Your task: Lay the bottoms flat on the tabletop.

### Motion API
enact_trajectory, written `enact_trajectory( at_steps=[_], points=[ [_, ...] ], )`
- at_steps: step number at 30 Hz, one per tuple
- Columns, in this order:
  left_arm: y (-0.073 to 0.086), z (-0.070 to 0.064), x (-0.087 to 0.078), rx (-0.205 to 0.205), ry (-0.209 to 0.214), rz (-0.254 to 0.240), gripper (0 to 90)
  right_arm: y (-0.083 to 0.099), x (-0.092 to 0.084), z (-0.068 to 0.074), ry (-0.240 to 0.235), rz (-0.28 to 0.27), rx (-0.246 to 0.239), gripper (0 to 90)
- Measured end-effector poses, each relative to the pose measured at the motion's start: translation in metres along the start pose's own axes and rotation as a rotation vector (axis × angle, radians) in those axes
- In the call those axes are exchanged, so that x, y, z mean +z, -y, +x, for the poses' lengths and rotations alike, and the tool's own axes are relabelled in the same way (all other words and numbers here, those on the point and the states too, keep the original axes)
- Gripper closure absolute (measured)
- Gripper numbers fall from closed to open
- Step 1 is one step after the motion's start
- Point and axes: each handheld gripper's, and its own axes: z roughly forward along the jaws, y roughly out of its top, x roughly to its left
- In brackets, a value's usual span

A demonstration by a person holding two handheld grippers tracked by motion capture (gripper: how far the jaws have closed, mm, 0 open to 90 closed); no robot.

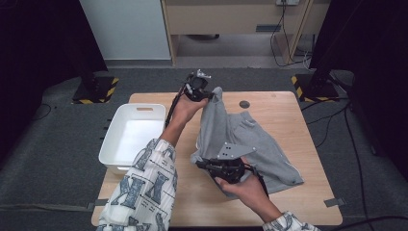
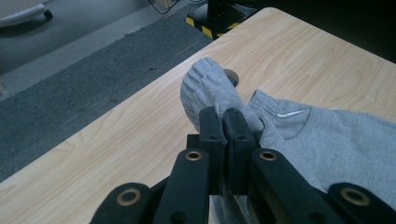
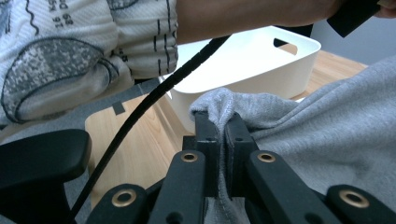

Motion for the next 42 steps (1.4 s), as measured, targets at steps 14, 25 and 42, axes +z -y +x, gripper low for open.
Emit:
enact_trajectory(
  at_steps=[14, 25, 42],
  points=[
    [0.004, -0.001, 0.003, 0.030, -0.017, 0.029, 87.7, -0.009, 0.000, -0.003, 0.019, -0.004, -0.001, 87.3],
    [0.003, -0.003, 0.002, 0.038, -0.010, 0.023, 87.7, -0.014, 0.001, 0.001, 0.006, -0.018, -0.006, 87.3],
    [0.012, 0.012, -0.003, -0.005, -0.005, 0.025, 87.6, -0.019, 0.007, 0.002, 0.005, -0.014, 0.000, 87.2]
  ],
)
